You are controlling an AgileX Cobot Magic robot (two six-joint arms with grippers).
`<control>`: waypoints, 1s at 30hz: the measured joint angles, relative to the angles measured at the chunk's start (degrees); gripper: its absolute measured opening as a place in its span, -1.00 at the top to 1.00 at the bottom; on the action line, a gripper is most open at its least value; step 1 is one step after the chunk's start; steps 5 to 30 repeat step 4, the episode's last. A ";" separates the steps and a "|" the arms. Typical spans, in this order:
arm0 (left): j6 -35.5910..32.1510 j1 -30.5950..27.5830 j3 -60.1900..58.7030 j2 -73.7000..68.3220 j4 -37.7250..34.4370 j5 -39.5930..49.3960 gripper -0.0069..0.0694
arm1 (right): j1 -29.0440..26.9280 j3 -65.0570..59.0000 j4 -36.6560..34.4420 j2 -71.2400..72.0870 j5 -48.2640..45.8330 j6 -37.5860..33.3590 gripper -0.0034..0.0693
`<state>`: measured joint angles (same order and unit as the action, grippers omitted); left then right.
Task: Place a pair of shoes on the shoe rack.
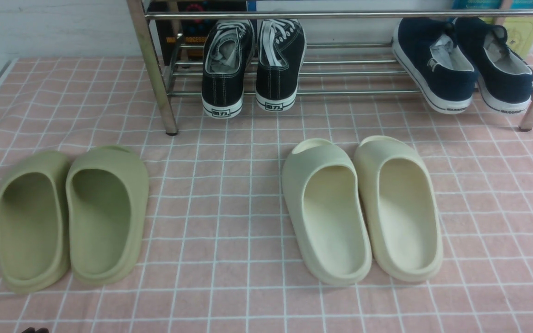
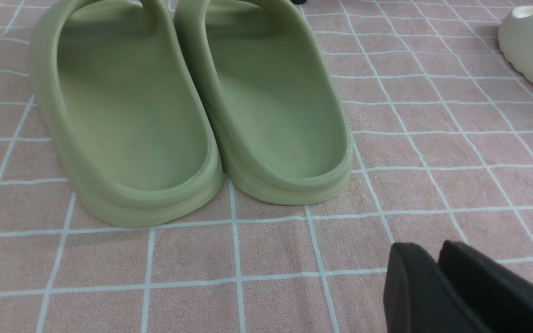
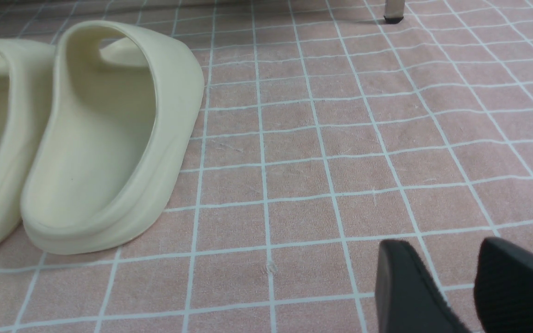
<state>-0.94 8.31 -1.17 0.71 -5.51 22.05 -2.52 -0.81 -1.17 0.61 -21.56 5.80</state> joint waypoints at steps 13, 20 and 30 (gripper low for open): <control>0.00 0.00 0.00 0.00 -0.06 0.00 0.52 | 0.00 0.00 0.00 0.00 0.00 0.00 0.25; 0.00 0.00 0.00 0.00 -0.06 0.00 0.52 | 0.00 0.00 0.00 0.00 0.00 0.00 0.25; 0.00 0.00 0.00 0.00 -0.06 0.00 0.52 | 0.00 0.00 0.00 0.00 0.00 0.00 0.25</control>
